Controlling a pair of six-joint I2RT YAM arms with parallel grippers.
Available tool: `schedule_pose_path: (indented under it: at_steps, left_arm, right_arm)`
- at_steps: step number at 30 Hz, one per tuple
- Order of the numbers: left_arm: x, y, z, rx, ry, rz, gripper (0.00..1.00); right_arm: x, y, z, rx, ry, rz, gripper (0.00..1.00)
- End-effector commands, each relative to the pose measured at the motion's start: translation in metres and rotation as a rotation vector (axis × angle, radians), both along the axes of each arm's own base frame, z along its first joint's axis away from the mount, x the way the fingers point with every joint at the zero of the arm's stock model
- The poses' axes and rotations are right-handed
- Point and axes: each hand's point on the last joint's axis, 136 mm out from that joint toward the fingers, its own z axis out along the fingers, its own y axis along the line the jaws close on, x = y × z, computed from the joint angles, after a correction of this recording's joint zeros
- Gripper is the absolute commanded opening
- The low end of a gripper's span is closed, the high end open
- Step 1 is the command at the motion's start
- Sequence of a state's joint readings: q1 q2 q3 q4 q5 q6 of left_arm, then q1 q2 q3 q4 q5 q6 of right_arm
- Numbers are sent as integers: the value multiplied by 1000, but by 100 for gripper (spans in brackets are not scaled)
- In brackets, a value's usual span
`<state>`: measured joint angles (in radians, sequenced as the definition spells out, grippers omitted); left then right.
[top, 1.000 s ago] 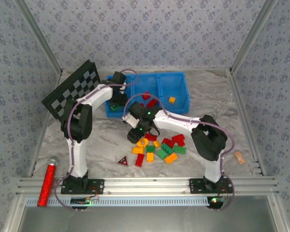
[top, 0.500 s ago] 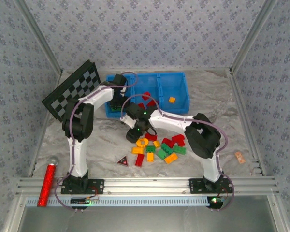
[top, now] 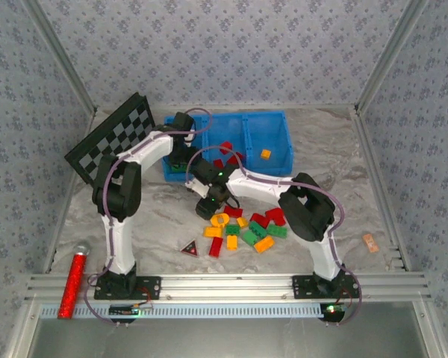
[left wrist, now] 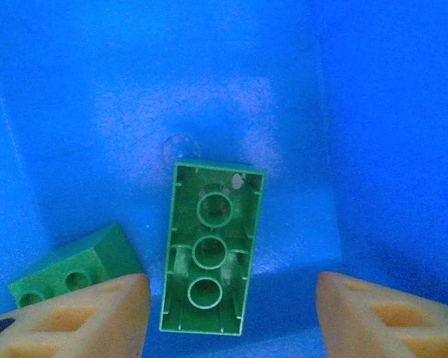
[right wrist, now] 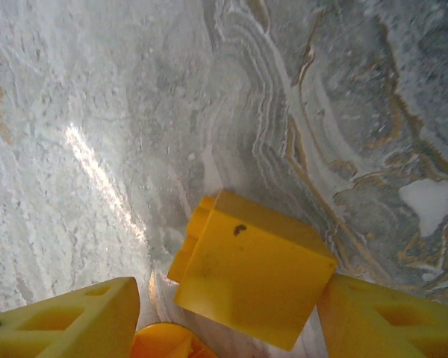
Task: Sort the legos into containers by color
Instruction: Pick up the lego from the center of the table.
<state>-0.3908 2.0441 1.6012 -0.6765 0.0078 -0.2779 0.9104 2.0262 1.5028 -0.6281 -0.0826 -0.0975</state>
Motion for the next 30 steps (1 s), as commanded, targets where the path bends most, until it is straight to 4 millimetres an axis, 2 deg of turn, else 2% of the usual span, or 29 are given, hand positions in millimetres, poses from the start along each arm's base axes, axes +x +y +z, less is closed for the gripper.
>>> schedule_pose_path:
  at_steps: [1,7,17,19,25,28,30]
  left_arm:
    - [-1,-3,33,-38,-48,-14,62]
    - [-3,-2,57,-52,-84,-23,65]
    - [1,5,127,-99,-222,-17,72]
    - [0,8,141,-104,-248,-18,73]
    - [-12,23,187,-102,-337,-8,75]
    - [-26,36,208,-80,-375,-7,76]
    - [-37,49,222,-48,-416,-10,78]
  right_arm:
    - [4,5,1,8,24,-10,67]
    - [5,9,-5,12,55,-23,68]
    - [5,0,-23,-73,69,-42,67]
    - [7,-3,-24,-85,60,-50,63]
    - [14,-8,-19,-76,53,-78,40]
    - [17,-14,-7,-61,56,-95,35]
    - [16,-22,8,-29,84,-106,35]
